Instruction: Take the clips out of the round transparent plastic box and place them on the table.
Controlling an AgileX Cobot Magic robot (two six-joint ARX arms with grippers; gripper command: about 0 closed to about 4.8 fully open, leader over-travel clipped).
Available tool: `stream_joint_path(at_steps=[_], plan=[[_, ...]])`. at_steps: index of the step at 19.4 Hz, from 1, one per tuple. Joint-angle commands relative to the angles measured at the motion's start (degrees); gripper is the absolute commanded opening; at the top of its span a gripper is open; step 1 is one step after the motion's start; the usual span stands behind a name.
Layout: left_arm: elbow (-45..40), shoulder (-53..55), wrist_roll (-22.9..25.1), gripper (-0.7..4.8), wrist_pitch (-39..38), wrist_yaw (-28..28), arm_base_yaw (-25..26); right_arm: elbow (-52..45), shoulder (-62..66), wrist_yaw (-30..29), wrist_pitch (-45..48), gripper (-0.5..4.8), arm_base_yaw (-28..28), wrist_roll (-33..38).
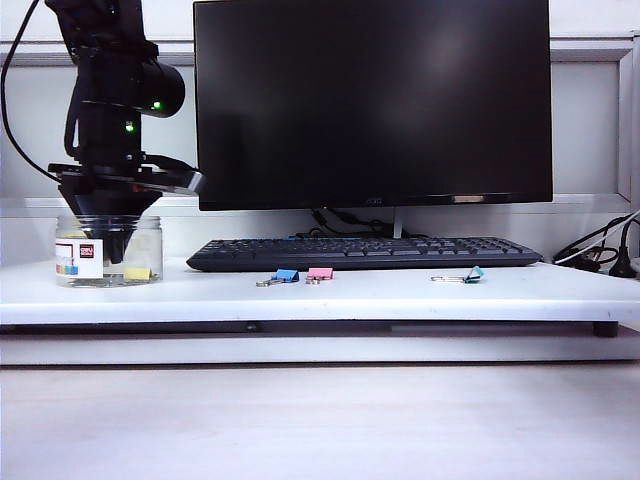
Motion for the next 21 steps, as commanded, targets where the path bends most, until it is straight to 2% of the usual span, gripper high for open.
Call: stream_joint_path(at_steps=[1,3,9,14,17,19,21], plan=[[0.3,-0.2,-1.8,0.94,0.5,0.1,-0.1,0.0,-0.1,0.0,0.6,0.95,0.0,-0.2],[0.3,-0.2,-3.5,0.94,0.5,-2.4,-0.1,0.0,-0.1,0.1,0.6,0.95,0.0,-0.2],[0.3,-0.1,-9.4,1.00,-0.2,-2.8,-0.1,0.0,-0.1,0.1,0.6,0.95,0.0,-0.2],[0.3,-0.1,-18.5,1.07,-1.5,-2.9,0.0,0.0,-0.1,0.1,0.6,0.95,0.0,-0.2],[0.3,0.2,-21.4,1.09,-1.2,-2.8,0.0,0.0,-0.1,0.1,0.5,0.95,0.0,-0.2],[0.2,0.2,-25.3,1.11,-0.6,-2.3,0.0,0.0,-0.1,0.1,0.5,0.95,0.0,-0.2],[0.2,0.3,-25.9,1.12,-0.5,-2.3,0.0,0.0,-0.1,0.0,0.5,0.95,0.0,-0.2]])
